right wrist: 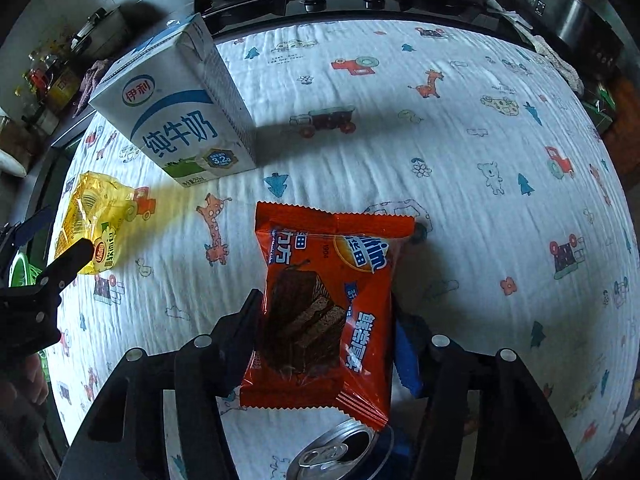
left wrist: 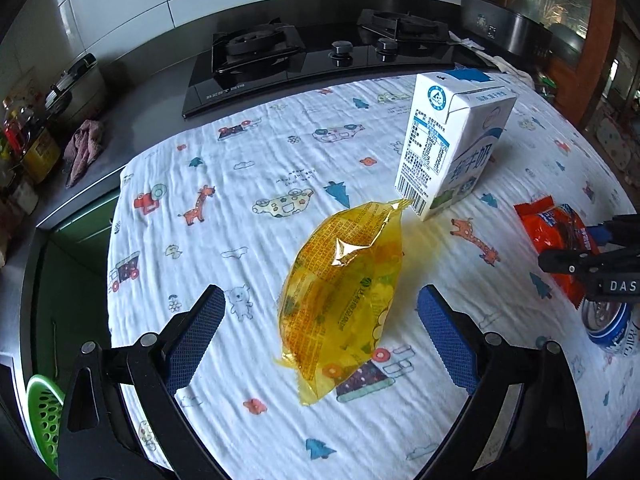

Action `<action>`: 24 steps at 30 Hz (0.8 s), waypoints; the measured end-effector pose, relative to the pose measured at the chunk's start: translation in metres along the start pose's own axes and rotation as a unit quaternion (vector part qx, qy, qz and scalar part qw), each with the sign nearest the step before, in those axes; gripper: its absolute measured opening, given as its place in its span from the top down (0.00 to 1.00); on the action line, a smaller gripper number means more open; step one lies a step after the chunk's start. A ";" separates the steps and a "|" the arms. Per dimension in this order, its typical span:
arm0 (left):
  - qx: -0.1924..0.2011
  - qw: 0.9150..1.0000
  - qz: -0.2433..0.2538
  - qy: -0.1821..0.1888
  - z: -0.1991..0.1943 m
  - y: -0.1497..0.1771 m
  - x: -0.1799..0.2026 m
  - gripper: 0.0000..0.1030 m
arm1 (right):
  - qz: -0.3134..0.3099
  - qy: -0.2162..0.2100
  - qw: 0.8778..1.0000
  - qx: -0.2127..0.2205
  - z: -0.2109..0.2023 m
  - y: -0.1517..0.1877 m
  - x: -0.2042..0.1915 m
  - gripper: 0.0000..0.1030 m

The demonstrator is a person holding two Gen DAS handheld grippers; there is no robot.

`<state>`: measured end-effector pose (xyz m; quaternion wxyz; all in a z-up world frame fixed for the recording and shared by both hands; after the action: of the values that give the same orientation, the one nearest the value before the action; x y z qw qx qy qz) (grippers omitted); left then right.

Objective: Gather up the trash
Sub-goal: 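Grasp the orange snack packet with the right tool while the left tool grasps the yellow plastic bag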

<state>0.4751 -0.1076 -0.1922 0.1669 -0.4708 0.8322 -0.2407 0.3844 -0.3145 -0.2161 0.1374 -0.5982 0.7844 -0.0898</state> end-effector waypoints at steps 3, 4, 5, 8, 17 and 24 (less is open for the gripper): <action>-0.005 1.000 0.008 0.005 0.008 -0.002 0.005 0.19 | -0.003 -0.002 1.000 0.001 -0.002 0.001 -0.002 0.49; -0.007 1.000 0.010 0.006 0.009 -0.002 0.006 0.24 | -0.003 -0.002 1.000 0.002 -0.003 0.002 -0.002 0.51; -0.008 1.000 0.010 0.008 0.011 -0.003 0.007 0.28 | -0.003 -0.003 1.000 0.003 -0.005 0.003 -0.002 0.51; -0.018 1.000 0.010 0.012 0.016 0.000 0.009 0.41 | -0.005 -0.004 1.000 0.005 -0.008 0.005 -0.003 0.54; -0.002 1.000 0.017 0.023 0.006 0.007 0.010 0.63 | -0.013 -0.003 1.000 0.013 -0.015 0.010 -0.008 0.61; 0.010 1.000 0.012 0.022 -0.011 0.017 0.000 0.71 | -0.019 -0.008 0.999 0.026 -0.025 0.013 -0.016 0.62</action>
<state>0.4575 -0.0972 -0.1925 0.1563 -0.4532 0.8390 -0.2575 0.3683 -0.2960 -0.1949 0.1577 -0.6102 0.7689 -0.1077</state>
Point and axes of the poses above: each gripper's, at about its wrist camera, not at the fingertips, and z roughly the way its jaws point, x to its right, y to its underside, the point moved 7 cm from there along z, roughly the way its jaws point
